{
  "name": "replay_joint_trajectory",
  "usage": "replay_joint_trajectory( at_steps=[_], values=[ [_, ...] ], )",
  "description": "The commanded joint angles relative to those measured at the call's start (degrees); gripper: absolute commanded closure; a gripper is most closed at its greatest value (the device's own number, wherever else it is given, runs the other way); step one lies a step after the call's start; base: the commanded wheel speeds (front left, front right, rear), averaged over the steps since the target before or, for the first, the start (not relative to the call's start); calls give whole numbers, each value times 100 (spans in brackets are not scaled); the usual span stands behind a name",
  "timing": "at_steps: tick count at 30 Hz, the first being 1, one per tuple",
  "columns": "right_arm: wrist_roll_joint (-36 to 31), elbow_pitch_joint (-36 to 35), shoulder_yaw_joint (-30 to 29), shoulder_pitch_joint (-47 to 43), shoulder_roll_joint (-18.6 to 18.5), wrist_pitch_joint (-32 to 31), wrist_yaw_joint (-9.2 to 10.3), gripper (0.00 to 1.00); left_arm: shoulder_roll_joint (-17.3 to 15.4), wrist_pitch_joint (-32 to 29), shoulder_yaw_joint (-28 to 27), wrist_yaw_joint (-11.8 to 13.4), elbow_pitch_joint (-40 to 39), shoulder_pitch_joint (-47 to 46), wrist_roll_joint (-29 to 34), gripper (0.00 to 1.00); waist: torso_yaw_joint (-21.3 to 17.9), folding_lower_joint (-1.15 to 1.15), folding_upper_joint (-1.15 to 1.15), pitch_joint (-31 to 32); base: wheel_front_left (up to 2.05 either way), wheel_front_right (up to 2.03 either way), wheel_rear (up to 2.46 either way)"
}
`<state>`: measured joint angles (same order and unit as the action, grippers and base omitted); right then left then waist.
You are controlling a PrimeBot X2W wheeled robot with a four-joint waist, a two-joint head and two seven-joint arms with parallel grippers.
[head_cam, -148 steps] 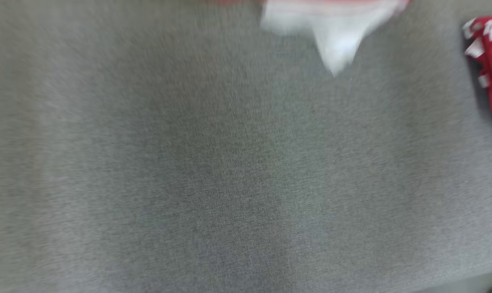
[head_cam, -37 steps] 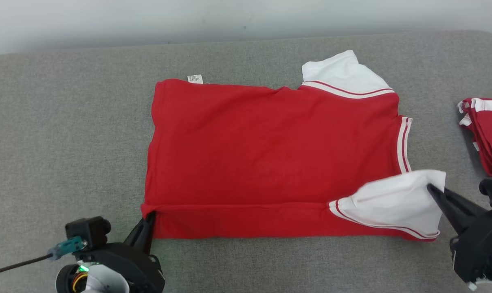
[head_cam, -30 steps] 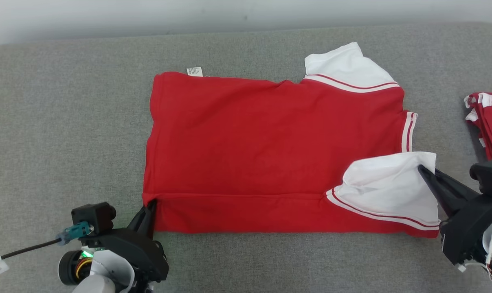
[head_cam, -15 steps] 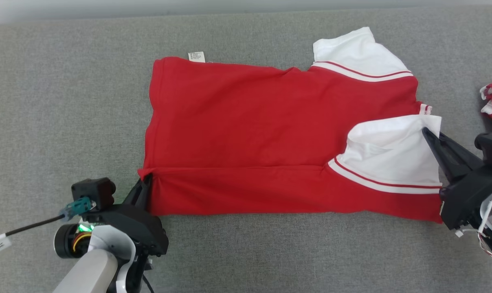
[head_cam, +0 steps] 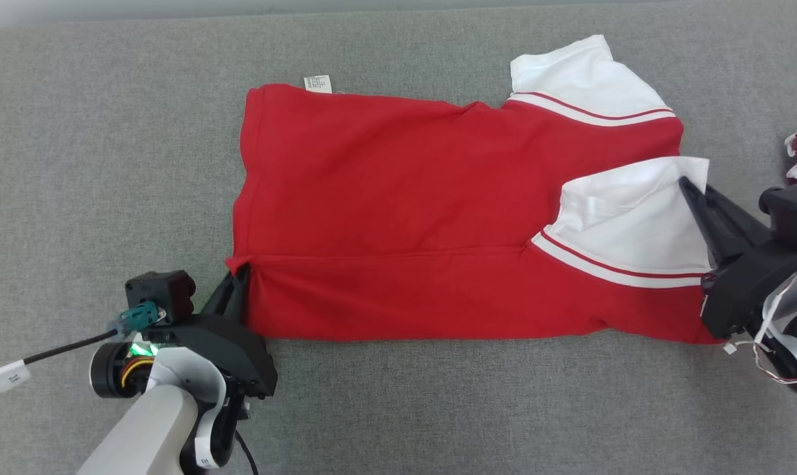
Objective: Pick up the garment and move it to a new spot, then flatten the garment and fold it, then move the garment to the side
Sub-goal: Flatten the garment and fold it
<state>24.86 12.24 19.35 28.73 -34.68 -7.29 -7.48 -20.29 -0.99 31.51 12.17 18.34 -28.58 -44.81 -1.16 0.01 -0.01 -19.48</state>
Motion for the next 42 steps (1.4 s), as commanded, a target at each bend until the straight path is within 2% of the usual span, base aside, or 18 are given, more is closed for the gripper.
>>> replay_joint_trajectory(
  at_steps=[1, 7, 13, 22, 26, 30, 35, 42],
  values=[
    [41, 85, 1, 67, 72, 42, 1, 0, 9, 62, 20, -4, 44, -58, 79, 0, 7, -1, 1, 13, 0, 0, 0],
    [69, 285, -14, 22, 169, 159, 1, 0, -65, 251, 87, -52, 135, -46, 196, 0, 13, -1, 1, 141, 0, 0, 0],
    [133, 286, -357, -288, 254, 164, 1, 0, -270, 322, 121, 77, 85, 340, 285, 0, -39, -1, 1, 366, 0, 0, 0],
    [167, -5, -1113, -1121, 699, -760, 1, 0, -468, 264, 243, 398, -164, 829, 439, 0, -145, -1, 1, 519, 0, 0, 0],
    [31, -106, -1267, -1382, 1012, -1121, 1, 0, -398, 290, 278, 520, -123, 847, 492, 0, -201, -1, 1, 491, 0, 0, 0],
    [-231, -76, -1458, -1477, 1347, -1163, 1, 0, -341, 273, 348, 594, -43, 800, 534, 0, -256, -1, 1, 426, 0, 0, 0],
    [-526, 223, -1692, -1417, 1771, -1120, 1, 0, -245, 285, 489, 605, 145, 777, 621, 0, -272, -1, 1, 354, 0, 0, 0],
    [-845, 652, -2055, -1263, 2033, -1293, 1, 0, -117, 325, 581, 530, 370, 715, 622, 0, -197, -1, 1, 301, 0, 0, 0]
  ],
)
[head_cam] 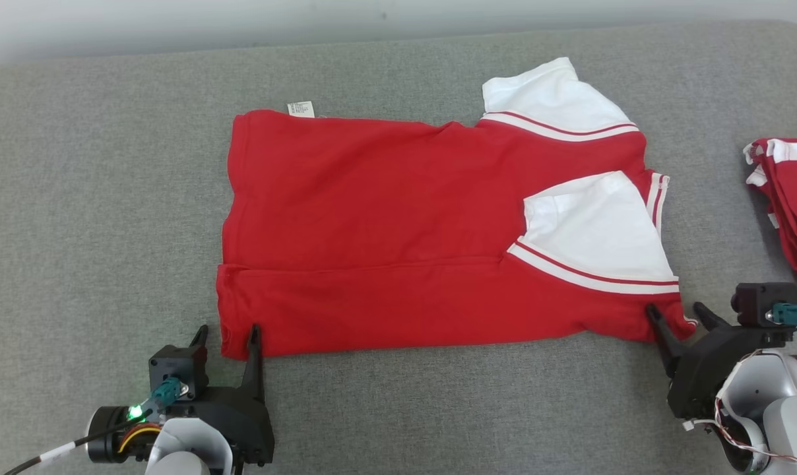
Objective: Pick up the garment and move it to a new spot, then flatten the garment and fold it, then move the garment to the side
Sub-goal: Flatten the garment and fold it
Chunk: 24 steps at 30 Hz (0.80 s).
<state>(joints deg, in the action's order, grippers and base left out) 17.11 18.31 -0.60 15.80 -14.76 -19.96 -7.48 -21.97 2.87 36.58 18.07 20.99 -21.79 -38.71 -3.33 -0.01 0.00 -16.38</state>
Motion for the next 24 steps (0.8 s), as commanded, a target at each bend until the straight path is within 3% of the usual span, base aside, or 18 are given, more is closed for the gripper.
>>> replay_joint_trajectory(
  at_steps=[1, 8, 9, 10, 11, 24],
  values=[
    [-121, 82, -125, 46, 80, -72, 1, 0, 69, -75, 84, -68, 123, 37, -12, 0, 32, 1, 0, -11, 0, 0, 0],
    [-157, 229, -266, 58, 259, -514, 1, 0, 225, -301, 213, -306, 246, 69, -237, 1, 66, 1, 0, -17, 0, 0, 0],
    [-147, 231, -262, 52, 267, -599, 1, 9, 253, -353, 240, -369, 267, 71, -273, 24, 69, 1, 0, -15, 0, 0, 0],
    [-129, 227, -259, 46, 278, -668, 0, 52, 274, -382, 263, -424, 283, 67, -280, 54, 72, 1, 0, -14, 0, 0, 0],
    [-126, 199, -251, 47, 278, -694, 0, 100, 280, -401, 277, -464, 301, 54, -292, 100, 71, 1, 0, -11, 0, 0, 0],
    [123, -521, -291, -558, 131, -816, 1, 100, 56, -345, 221, -409, 27, 436, -441, 100, 48, 1, 0, 461, 0, 0, 0]
  ],
)
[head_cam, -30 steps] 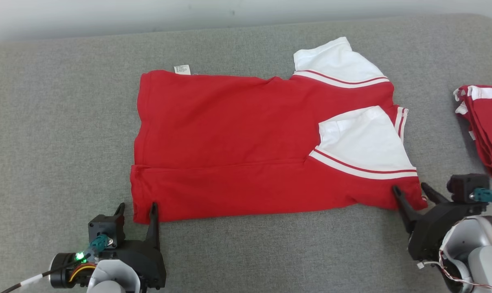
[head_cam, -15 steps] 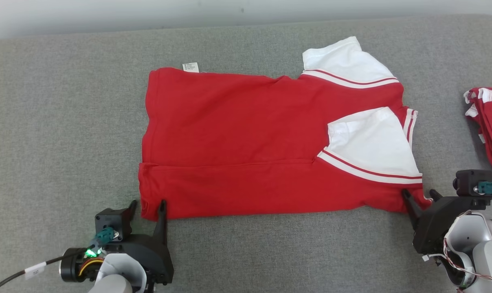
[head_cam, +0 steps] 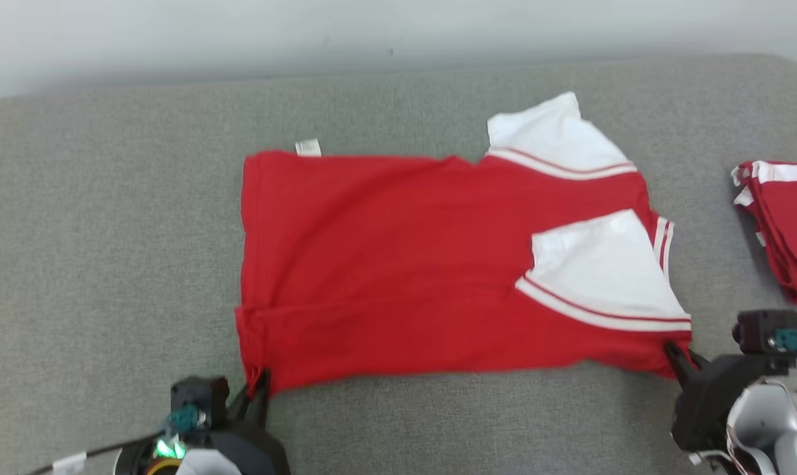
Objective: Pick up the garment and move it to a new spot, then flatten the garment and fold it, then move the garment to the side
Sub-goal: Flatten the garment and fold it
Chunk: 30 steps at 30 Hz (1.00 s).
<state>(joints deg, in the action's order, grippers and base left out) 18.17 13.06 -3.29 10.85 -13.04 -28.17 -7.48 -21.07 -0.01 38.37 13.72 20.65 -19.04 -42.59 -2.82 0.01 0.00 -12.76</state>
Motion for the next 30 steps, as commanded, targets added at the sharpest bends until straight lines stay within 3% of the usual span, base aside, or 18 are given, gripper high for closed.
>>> replay_joint_trajectory(
  at_steps=[1, 10, 20, 21, 22, 23, 30],
  values=[
    [43, -103, -52, -168, -46, -22, 0, 100, -68, -47, 36, 57, -7, 239, -61, 100, -6, -1, 0, 136, 0, 0, 0],
    [92, -851, -292, -980, 164, -259, 1, 100, -291, -61, -4, 367, -577, 922, -199, 100, -48, -1, 0, 315, 0, 0, 0],
    [111, -1142, -245, -1409, 390, -528, 1, 100, -441, -107, -81, 596, -780, 1198, -220, 100, -71, -1, 0, 325, 0, 0, 0],
    [110, -1152, -241, -1435, 400, -543, 1, 100, -453, -89, -93, 619, -785, 1205, -211, 96, -74, -1, 0, 322, 0, 0, 0],
    [110, -1172, -240, -1440, 407, -542, 1, 54, -465, -65, -105, 628, -788, 1209, -206, 11, -77, -1, 0, 317, 0, 0, 0],
    [108, -1199, -264, -1440, 424, -509, 1, 0, -470, -33, -134, 660, -792, 1211, -203, 0, -80, -1, 0, 310, 0, 0, 0],
    [67, -1469, -446, -1300, 307, -484, 1, 0, -630, -112, -293, 815, -986, 1291, -318, 0, -87, -1, 0, 296, 0, 0, 0]
  ],
)
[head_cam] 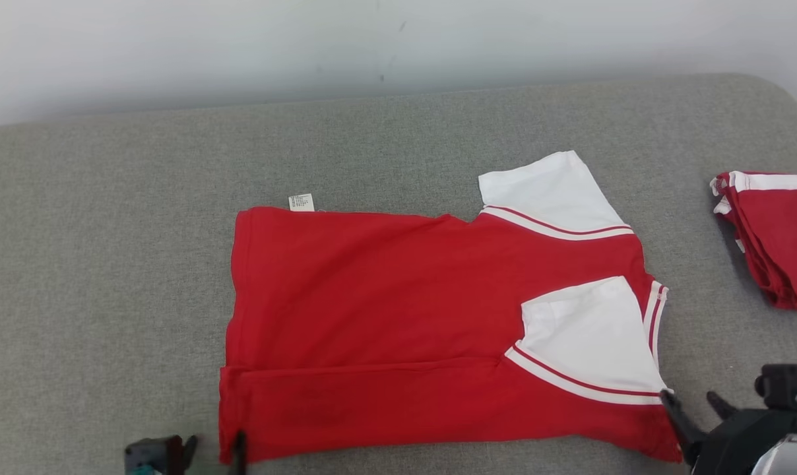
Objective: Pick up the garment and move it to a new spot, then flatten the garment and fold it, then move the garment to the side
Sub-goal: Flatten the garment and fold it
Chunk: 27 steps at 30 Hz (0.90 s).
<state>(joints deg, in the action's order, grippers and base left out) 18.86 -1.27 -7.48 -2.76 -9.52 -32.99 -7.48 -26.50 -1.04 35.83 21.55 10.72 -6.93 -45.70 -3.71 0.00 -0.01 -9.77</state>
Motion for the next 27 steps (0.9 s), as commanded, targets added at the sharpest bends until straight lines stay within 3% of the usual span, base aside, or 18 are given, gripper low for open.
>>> replay_joint_trajectory(
  at_steps=[1, 7, 14, 23, 27],
  values=[
    [2, -113, -71, 90, -73, -27, 1, 0, -137, -28, -67, 75, -59, 80, 7, 0, 5, 0, 1, -17, 0, 0, 0],
    [43, -595, -186, 513, -322, -383, 1, 0, -545, -91, -259, 160, -533, -287, 192, 0, 12, 0, 1, -170, 0, 0, 0],
    [202, -527, -112, 1479, -587, -589, 1, 0, -769, -245, -407, -124, -651, -1103, 227, 0, -41, 0, 1, -532, 0, 0, 0],
    [688, 680, 662, 3345, -813, -524, 0, 0, -375, -510, -324, -777, 49, -2566, 141, 0, -250, 0, 1, -1081, 0, 0, 0],
    [761, 1314, 945, 3985, -871, -354, 1, 0, -232, -598, -270, -944, 512, -3112, 216, 0, -296, 0, 1, -1266, 0, 0, 0]
  ],
)
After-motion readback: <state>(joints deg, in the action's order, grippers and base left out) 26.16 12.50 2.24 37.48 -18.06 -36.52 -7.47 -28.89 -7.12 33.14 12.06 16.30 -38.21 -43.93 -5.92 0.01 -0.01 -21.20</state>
